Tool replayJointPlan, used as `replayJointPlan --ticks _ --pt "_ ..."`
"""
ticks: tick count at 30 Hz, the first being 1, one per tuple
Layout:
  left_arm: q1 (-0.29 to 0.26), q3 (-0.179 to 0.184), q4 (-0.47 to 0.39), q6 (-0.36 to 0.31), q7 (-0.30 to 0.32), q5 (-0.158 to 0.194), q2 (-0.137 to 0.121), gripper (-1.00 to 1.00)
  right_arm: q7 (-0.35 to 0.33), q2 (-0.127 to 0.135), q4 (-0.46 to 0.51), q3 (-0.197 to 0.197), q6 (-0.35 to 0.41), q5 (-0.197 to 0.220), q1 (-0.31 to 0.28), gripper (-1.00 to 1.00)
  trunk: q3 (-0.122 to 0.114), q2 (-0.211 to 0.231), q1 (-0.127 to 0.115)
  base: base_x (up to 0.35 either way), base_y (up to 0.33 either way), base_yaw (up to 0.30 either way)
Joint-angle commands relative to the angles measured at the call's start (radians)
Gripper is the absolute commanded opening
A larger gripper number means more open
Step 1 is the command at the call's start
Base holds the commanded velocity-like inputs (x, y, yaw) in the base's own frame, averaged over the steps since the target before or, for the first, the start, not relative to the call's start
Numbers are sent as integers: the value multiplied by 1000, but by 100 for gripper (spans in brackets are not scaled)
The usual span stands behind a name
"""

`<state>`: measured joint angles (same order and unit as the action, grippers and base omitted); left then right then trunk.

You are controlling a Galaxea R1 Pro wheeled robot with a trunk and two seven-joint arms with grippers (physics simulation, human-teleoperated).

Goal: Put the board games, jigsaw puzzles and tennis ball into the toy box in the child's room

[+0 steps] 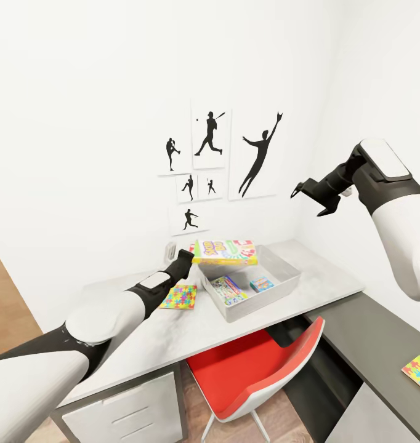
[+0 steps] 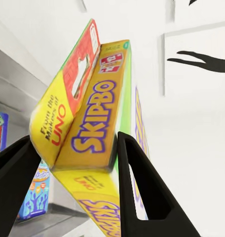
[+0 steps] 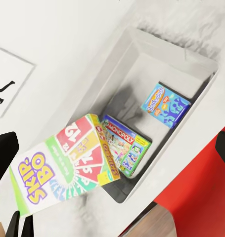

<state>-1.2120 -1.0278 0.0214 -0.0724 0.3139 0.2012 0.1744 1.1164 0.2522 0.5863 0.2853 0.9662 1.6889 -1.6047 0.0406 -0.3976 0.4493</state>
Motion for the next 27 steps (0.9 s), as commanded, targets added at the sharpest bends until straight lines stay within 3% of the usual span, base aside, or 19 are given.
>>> replayJointPlan --ticks 1,9,27 --pt "-1 0 1 -3 3 11 0 -100 8 2 2 6 2 9 -1 100 2 -2 1 0 0 0" --pt "-1 -1 4 9 -3 9 0 -100 7 8 46 8 -40 9 -3 100 2 -2 1 0 0 0" --pt "-1 0 5 -9 9 7 0 -100 7 9 75 9 -46 9 -2 100 2 -2 1 -16 -3 0"
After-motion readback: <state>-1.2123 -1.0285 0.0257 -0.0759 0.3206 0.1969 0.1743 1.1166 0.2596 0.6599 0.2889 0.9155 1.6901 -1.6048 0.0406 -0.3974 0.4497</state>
